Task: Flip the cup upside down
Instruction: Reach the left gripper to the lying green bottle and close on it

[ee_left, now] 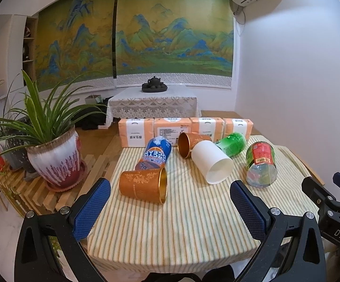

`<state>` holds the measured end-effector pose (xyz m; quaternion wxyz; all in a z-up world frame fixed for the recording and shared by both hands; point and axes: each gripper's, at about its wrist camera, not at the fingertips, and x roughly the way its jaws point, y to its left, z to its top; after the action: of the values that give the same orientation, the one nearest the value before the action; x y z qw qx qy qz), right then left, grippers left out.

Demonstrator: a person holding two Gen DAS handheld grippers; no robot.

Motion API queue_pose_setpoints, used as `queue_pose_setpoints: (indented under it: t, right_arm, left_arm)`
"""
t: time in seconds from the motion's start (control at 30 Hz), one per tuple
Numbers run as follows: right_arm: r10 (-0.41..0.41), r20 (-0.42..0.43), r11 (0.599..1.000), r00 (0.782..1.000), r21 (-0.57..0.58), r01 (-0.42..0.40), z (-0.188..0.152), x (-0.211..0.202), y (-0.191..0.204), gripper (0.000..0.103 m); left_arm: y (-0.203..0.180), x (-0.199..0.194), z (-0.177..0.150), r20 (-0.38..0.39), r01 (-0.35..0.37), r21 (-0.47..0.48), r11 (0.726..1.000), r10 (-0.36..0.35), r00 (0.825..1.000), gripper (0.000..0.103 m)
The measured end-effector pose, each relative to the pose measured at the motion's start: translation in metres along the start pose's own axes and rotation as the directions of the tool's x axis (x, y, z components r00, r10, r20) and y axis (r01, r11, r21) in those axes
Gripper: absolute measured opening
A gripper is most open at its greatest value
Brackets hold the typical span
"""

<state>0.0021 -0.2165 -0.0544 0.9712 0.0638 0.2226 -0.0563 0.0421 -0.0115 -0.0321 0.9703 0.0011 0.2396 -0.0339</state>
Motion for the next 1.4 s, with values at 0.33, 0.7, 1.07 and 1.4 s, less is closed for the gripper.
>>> queue_pose_setpoints:
  t: [0.33, 0.7, 1.07, 1.4]
  right_arm:
    - [-0.021, -0.01, 0.999, 1.0, 0.029, 0.021, -0.003, 0.005, -0.018, 0.103]
    - [-0.046, -0.025, 0.995, 0.999, 0.088, 0.048, -0.011, 0.009, -0.052, 0.103]
    - [-0.095, -0.051, 0.984, 0.994, 0.145, 0.101, -0.021, 0.017, -0.093, 0.103]
    - [-0.156, -0.089, 0.966, 0.984, 0.196, 0.171, -0.034, 0.022, -0.127, 0.103]
  left_arm:
    - [-0.012, 0.037, 0.01, -0.091, 0.105, 0.074, 0.992, -0.098, 0.991, 0.103]
    - [-0.062, 0.105, 0.04, -0.269, 0.208, 0.288, 0.935, -0.13, 0.954, 0.103]
    - [-0.128, 0.175, 0.085, -0.362, 0.284, 0.442, 0.851, -0.12, 0.924, 0.103]
    - [-0.171, 0.258, 0.108, -0.487, 0.342, 0.437, 0.832, -0.101, 0.867, 0.093]
